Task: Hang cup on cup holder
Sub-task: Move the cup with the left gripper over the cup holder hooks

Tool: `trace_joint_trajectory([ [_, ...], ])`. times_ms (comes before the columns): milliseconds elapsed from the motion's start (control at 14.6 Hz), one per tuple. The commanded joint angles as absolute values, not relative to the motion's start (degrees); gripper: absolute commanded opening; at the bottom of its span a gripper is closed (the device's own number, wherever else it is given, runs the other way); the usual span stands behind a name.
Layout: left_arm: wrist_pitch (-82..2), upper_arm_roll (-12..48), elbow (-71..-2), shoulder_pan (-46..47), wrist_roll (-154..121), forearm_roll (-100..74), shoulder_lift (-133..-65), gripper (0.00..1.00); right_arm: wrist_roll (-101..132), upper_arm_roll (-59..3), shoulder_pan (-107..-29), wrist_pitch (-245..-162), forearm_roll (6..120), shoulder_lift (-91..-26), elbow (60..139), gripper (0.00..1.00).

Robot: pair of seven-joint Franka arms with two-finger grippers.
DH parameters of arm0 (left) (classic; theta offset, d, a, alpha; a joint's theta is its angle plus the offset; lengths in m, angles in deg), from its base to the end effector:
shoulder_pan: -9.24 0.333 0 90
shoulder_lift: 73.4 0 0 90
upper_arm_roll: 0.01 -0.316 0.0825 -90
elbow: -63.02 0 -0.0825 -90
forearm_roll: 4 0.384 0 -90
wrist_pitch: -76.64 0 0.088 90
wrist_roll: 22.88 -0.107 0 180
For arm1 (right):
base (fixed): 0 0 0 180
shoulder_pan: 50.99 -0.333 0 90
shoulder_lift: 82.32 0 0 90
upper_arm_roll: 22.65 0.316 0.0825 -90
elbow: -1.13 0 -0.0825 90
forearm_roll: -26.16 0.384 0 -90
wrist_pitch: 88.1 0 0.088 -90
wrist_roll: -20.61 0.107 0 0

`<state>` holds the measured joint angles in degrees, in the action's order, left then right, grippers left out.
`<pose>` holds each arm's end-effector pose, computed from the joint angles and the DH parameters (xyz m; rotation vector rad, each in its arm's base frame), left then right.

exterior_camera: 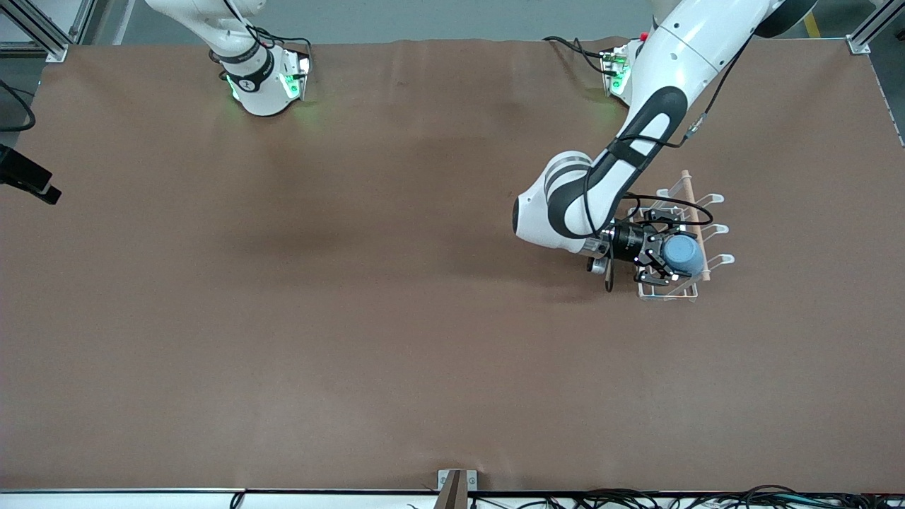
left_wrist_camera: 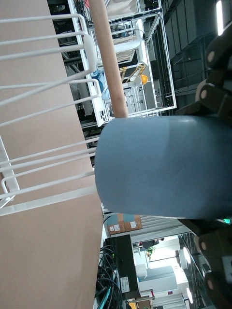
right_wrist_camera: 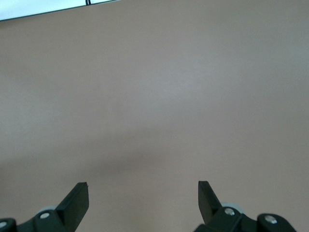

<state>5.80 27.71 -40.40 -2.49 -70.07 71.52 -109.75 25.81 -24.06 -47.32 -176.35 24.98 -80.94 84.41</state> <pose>0.5326 -0.2412 0.2414 -1.0549 1.5792 1.1278 0.5569 -0.0516 0.6635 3.1063 -0.2814 0.0978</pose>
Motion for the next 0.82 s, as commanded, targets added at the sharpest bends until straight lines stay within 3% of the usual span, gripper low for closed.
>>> trace_joint_trajectory([
  [0,4.65,27.94,-40.16,-1.39,-68.93,70.97,-111.37,0.01,25.27,-23.79,-46.86,-176.25,24.05,-81.44,84.98,1.00],
  [755,4.30,28.38,-38.93,-1.83,-67.18,68.24,-111.28,0.01,25.36,-27.39,-49.50,-176.52,24.14,-81.35,84.98,1.00],
])
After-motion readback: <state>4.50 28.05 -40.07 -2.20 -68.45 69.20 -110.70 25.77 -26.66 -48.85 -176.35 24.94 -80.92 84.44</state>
